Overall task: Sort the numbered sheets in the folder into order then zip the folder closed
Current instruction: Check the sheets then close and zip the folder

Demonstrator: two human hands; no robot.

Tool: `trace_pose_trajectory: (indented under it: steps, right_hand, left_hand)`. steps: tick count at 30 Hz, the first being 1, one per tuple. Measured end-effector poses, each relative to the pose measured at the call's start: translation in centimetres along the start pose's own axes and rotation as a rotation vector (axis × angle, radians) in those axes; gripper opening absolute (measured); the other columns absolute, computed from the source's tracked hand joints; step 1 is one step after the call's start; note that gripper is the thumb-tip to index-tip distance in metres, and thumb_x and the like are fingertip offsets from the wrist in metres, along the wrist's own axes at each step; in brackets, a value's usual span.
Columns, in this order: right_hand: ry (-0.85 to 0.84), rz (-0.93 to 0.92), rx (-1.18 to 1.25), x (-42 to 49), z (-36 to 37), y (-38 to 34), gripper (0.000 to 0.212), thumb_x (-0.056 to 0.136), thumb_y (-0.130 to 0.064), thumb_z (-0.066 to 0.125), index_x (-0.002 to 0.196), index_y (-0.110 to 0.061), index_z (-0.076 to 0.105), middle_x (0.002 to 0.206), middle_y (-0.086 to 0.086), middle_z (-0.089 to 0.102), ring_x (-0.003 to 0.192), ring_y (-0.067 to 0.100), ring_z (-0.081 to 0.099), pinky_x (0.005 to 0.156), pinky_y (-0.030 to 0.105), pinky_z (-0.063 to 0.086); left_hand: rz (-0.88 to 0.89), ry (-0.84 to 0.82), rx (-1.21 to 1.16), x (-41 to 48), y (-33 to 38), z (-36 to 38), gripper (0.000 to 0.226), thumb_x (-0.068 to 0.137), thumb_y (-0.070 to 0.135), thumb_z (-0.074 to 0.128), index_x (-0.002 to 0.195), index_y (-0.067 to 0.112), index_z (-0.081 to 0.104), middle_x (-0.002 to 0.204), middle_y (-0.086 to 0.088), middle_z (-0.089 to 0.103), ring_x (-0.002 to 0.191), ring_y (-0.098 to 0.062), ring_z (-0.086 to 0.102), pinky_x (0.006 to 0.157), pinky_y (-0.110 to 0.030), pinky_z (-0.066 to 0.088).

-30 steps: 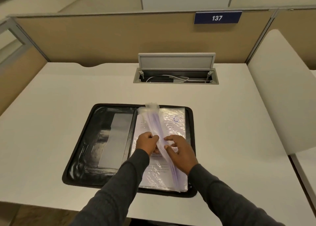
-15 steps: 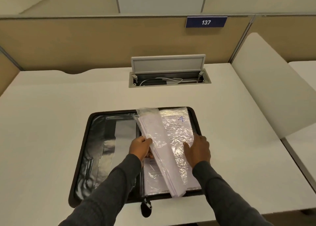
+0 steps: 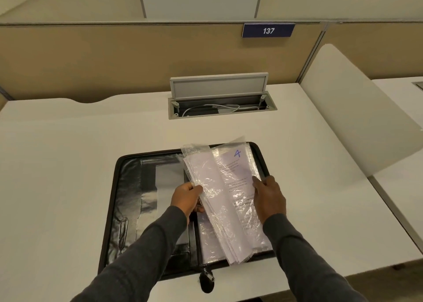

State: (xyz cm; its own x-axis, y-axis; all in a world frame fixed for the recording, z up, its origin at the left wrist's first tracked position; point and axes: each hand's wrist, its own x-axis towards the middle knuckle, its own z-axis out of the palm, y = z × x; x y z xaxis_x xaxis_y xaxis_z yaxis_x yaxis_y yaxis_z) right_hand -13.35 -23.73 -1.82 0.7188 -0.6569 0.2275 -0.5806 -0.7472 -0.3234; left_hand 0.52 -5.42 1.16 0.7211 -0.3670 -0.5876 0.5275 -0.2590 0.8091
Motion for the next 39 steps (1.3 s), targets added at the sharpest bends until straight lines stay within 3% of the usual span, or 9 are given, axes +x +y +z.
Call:
trace_pose_trajectory:
  steps: [3, 11, 14, 18, 22, 25, 29, 35, 39]
  right_hand:
    - [0.045, -0.188, -0.036, -0.3, 0.1, -0.2, 0.064, 0.073, 0.005, 0.079, 0.132, -0.012, 0.065, 0.084, 0.008, 0.054, 0.066, 0.022, 0.051, 0.051, 0.027, 0.036]
    - [0.063, -0.343, -0.002, -0.3, 1.0, -0.4, 0.056, 0.069, 0.008, 0.077, 0.118, -0.018, 0.072, 0.083, 0.006, 0.057, 0.065, 0.025, 0.051, 0.055, 0.031, 0.039]
    - [-0.028, -0.099, 0.118, 0.0, 0.5, -0.2, 0.046, 0.089, -0.015, 0.072, 0.133, -0.021, 0.062, 0.101, 0.006, 0.062, 0.087, 0.026, 0.059, 0.072, 0.04, 0.054]
    - [-0.158, 0.34, 0.491, 1.3, -1.4, 0.6, 0.053, 0.101, -0.047, 0.05, 0.146, -0.019, 0.047, 0.133, 0.009, 0.057, 0.121, 0.028, 0.055, 0.104, 0.042, 0.046]
    - [-0.255, 0.412, 0.642, 2.2, -2.3, 2.0, 0.063, 0.099, -0.056, 0.045, 0.148, -0.017, 0.044, 0.143, 0.009, 0.054, 0.128, 0.027, 0.052, 0.109, 0.04, 0.041]
    - [-0.353, 0.286, 0.466, 2.1, -1.2, 3.5, 0.075, 0.091, -0.064, 0.055, 0.15, -0.018, 0.042, 0.146, 0.007, 0.053, 0.131, 0.029, 0.051, 0.11, 0.044, 0.043]
    - [-0.481, 0.127, 0.187, 0.6, 0.2, 4.2, 0.083, 0.091, -0.057, 0.058, 0.158, -0.022, 0.023, 0.159, 0.006, 0.036, 0.142, 0.031, 0.039, 0.116, 0.048, 0.036]
    - [-0.45, -0.023, -0.031, 0.1, 0.3, 4.1, 0.084, 0.099, -0.052, 0.049, 0.159, -0.035, -0.007, 0.168, 0.011, 0.007, 0.147, 0.035, 0.026, 0.116, 0.049, 0.033]
    - [-0.468, -0.201, -0.208, 0.6, 1.5, 3.6, 0.075, 0.095, -0.069, 0.018, 0.159, -0.039, -0.009, 0.166, 0.007, -0.023, 0.154, 0.037, -0.011, 0.122, 0.057, 0.002]
  left_hand:
    - [-0.008, -0.004, -0.013, 0.0, 0.1, 0.3, 0.012, 0.093, 0.006, 0.053, 0.088, 0.004, 0.064, 0.067, -0.01, 0.06, 0.053, -0.022, 0.055, 0.055, -0.033, 0.054]
    - [-0.008, -0.008, 0.0, 0.0, 0.4, 1.4, 0.011, 0.093, 0.007, 0.053, 0.093, 0.0, 0.062, 0.077, -0.016, 0.059, 0.058, -0.025, 0.054, 0.05, -0.031, 0.052]
    - [0.01, -0.107, -0.037, -0.6, 1.0, 2.1, 0.013, 0.095, 0.015, 0.057, 0.095, 0.003, 0.064, 0.081, -0.015, 0.061, 0.063, -0.024, 0.059, 0.056, -0.033, 0.053]
    - [0.097, -0.341, 0.107, -1.3, 1.0, 3.1, 0.04, 0.09, 0.05, 0.059, 0.118, 0.023, 0.067, 0.115, 0.003, 0.07, 0.105, -0.017, 0.064, 0.086, -0.034, 0.051]
    - [0.383, -0.135, 0.67, -1.0, -1.2, 3.4, 0.056, 0.092, 0.057, 0.054, 0.14, 0.03, 0.049, 0.146, 0.005, 0.045, 0.137, -0.018, 0.039, 0.11, -0.034, 0.033]
    - [0.434, -0.045, 1.14, 0.0, -3.5, 2.8, 0.081, 0.09, 0.07, 0.042, 0.156, 0.031, 0.015, 0.165, -0.001, 0.001, 0.151, -0.025, 0.002, 0.122, -0.046, 0.009]
    - [0.39, -0.126, 1.395, 0.5, -5.7, 2.4, 0.096, 0.083, 0.081, 0.036, 0.154, 0.035, -0.01, 0.157, -0.002, -0.034, 0.146, -0.031, -0.027, 0.118, -0.056, -0.01]
    - [0.39, -0.106, 1.495, 0.8, -6.3, 3.2, 0.102, 0.079, 0.084, 0.034, 0.153, 0.036, -0.017, 0.155, -0.002, -0.037, 0.143, -0.034, -0.031, 0.114, -0.061, -0.014]
    - [0.424, -0.095, 1.474, 0.9, -6.3, 2.7, 0.097, 0.083, 0.081, 0.035, 0.153, 0.036, -0.016, 0.156, 0.001, -0.035, 0.145, -0.03, -0.03, 0.116, -0.059, -0.012]
